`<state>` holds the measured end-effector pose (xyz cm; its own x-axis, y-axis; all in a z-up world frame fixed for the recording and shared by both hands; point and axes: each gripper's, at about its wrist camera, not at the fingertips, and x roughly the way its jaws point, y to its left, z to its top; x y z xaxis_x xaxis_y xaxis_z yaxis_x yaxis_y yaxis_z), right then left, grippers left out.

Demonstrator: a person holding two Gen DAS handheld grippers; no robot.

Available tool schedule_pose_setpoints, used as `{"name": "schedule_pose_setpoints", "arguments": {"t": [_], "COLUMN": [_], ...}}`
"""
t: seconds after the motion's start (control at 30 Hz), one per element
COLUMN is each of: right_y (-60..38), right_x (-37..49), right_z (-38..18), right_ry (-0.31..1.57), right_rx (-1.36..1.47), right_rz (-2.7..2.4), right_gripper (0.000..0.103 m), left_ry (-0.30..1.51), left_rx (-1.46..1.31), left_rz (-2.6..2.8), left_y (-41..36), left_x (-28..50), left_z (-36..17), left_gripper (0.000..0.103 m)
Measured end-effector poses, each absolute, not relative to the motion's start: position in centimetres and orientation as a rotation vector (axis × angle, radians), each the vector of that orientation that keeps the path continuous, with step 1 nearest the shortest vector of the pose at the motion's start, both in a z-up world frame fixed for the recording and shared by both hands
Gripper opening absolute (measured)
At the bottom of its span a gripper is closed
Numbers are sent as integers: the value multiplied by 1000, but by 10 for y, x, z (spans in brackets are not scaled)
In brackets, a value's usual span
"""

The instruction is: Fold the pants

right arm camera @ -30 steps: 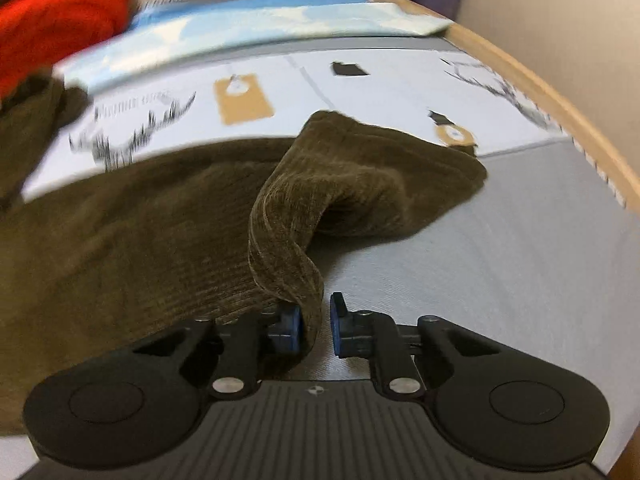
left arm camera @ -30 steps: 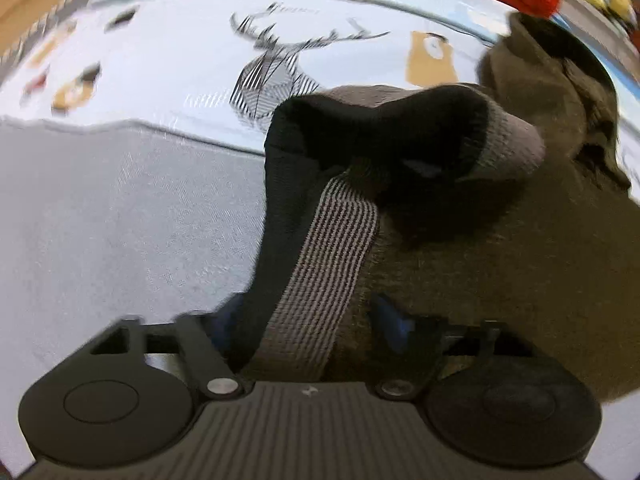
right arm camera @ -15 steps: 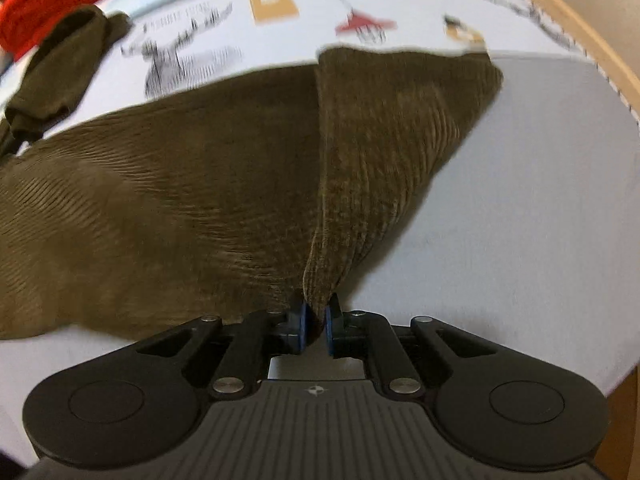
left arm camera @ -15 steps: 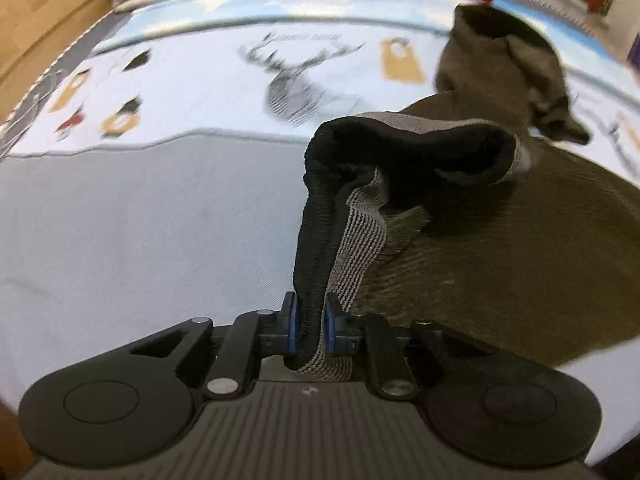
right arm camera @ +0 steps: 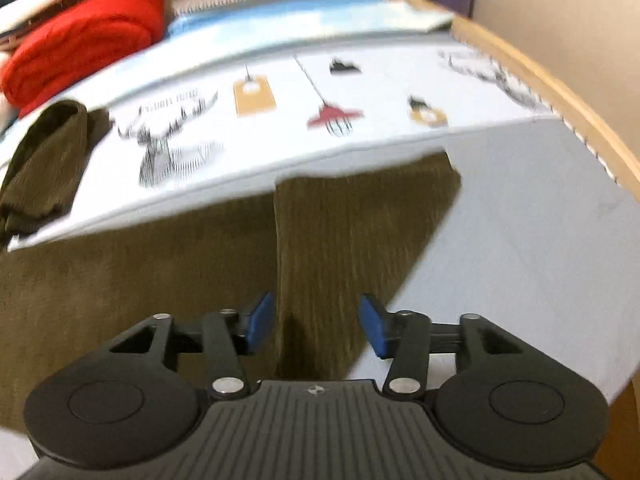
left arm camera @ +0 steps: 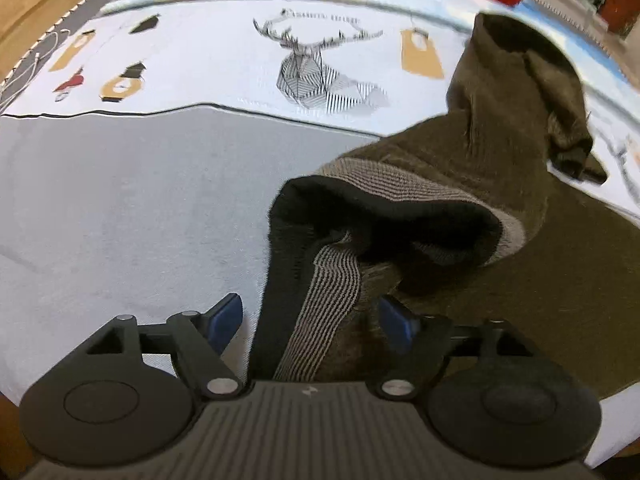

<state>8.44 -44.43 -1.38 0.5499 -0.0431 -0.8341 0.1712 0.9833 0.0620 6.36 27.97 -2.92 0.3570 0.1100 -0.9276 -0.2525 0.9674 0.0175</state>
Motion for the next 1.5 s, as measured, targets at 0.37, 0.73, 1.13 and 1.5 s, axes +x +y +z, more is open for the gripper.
{"name": "schedule_pose_setpoints", "arguments": {"t": [0.37,0.73,1.13,1.5], "right_y": [-405,-563,-584,-587], "right_x": [133,46,32,23], "right_z": [-66,-68,-67,-32], "right_ry": [1101,1159,1068,971], "right_rx": [-151,621,702,589], "right_rz": [-154,-575,-580,-715], "right_gripper": [10,9,44,6], "left_ry": [1274,1259,1272,1274], "left_rx": [-30,-42,-136,40], "left_rz": [215,143,137,59], "left_y": [273,279,278,255], "left_x": [74,50,55,41], "left_z": [-67,-58,-62,-49], "left_gripper": [64,37,72,31]}}
